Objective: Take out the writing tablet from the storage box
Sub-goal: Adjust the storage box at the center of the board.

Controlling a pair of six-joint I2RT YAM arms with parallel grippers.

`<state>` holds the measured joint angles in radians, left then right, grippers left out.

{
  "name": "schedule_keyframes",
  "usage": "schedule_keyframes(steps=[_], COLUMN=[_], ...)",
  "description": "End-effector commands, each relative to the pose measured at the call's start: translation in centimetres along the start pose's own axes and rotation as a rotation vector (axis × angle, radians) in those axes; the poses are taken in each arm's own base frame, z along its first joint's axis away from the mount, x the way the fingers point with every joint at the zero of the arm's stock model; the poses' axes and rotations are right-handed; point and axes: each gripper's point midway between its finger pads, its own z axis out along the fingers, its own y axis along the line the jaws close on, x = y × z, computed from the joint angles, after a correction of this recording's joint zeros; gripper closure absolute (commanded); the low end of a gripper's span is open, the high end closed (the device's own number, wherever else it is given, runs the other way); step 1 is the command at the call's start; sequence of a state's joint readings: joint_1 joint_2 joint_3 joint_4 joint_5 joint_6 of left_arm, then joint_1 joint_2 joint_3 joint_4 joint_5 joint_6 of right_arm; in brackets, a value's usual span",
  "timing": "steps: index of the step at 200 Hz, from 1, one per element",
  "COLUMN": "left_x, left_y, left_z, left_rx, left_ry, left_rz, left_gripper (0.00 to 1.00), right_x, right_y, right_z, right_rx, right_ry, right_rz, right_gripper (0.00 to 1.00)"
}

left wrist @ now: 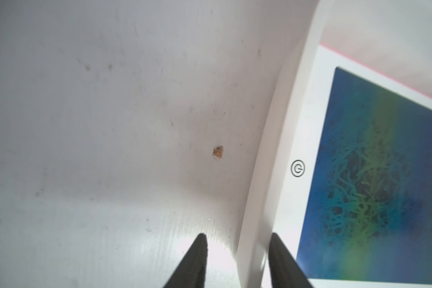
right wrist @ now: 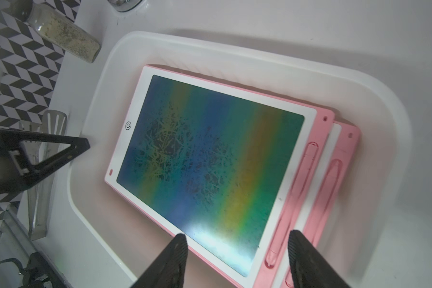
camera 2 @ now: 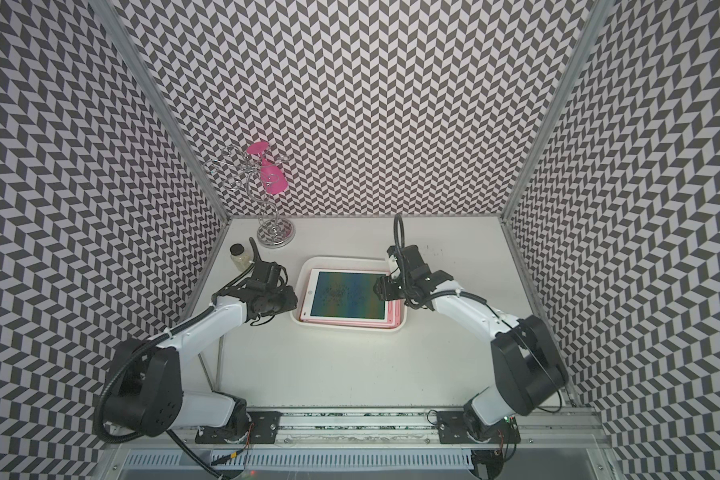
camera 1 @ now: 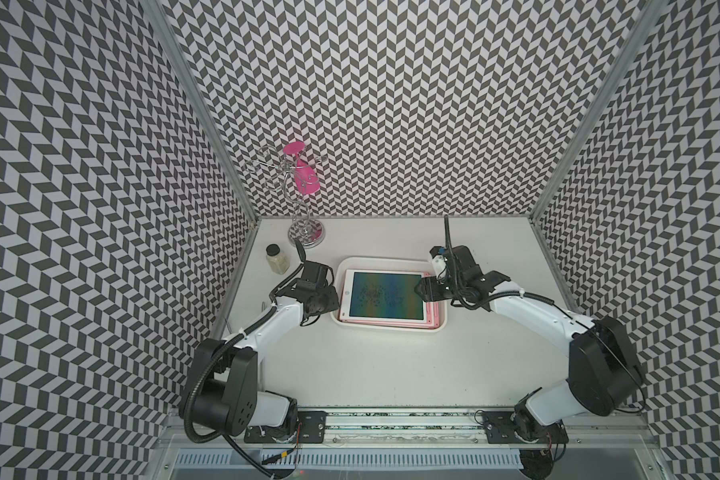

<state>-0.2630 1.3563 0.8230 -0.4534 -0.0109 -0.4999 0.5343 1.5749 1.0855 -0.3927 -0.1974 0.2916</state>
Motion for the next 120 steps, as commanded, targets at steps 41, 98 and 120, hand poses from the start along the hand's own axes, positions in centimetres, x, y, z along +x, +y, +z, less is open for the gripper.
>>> schedule_keyframes(steps=[41, 98, 120], left_x=[-4.3, -4.2, -3.8], left_y=[-2.8, -4.9, -5.1], left_z=[-4.4, -4.1, -3.7], left_rx=[0.109, 0.214, 0.225], left_ry=[-0.135, -0.130, -0.118], left_rz=[0.040, 0.059, 0.065], left_gripper=[0.46, 0.44, 0.41], right_x=[0.0, 0.9, 1.0], right_y=[-1.3, -3.1, -4.1], right_z=[3.1, 4.8, 5.0], right_rx=[0.128, 0.222, 0.276], right_ry=[0.041, 0.082, 0.085], right_rz=[0.052, 0.111, 0.126], right_gripper=[0.34, 0.29, 0.26])
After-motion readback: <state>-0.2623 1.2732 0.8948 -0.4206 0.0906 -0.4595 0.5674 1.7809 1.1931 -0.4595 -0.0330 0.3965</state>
